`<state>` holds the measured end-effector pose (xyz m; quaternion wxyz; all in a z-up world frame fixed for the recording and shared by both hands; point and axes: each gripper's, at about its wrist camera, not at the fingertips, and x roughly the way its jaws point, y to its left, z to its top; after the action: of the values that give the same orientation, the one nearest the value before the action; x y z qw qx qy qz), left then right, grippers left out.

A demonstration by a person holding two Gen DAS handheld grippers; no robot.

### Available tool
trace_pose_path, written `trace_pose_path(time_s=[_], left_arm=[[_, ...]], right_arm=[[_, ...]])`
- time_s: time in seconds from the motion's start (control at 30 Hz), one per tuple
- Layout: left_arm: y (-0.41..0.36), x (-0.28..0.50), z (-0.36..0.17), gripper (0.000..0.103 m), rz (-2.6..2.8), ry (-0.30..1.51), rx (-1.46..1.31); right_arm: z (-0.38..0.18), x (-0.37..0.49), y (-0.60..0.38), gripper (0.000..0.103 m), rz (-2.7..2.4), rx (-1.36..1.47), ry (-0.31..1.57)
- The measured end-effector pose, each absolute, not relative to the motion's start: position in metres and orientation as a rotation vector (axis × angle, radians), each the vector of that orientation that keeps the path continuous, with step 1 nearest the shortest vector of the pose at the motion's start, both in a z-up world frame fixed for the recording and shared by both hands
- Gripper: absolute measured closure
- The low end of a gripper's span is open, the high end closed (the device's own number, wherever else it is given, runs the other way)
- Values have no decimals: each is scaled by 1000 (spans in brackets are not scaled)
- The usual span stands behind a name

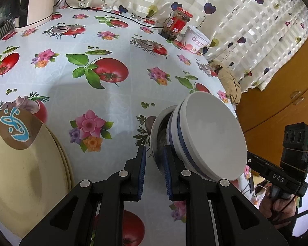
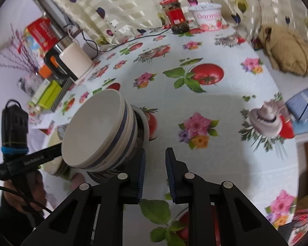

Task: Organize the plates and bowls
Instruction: 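Lift the bowl stack with both grippers and carry it toward the beige plates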

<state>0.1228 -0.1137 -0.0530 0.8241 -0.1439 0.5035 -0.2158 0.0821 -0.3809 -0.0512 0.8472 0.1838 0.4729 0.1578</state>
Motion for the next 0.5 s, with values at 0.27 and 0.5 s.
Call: trace_pose_path(time_s=[0.27,0.5], left_arm=[[-114,127,-66,86,-483,1113,-352],[-113,130,-69,86,-491,1128,-371]], right_arm=[[-60,88,-380,85,388,476,1018],[-72,94,-383,87,424,554,1040]])
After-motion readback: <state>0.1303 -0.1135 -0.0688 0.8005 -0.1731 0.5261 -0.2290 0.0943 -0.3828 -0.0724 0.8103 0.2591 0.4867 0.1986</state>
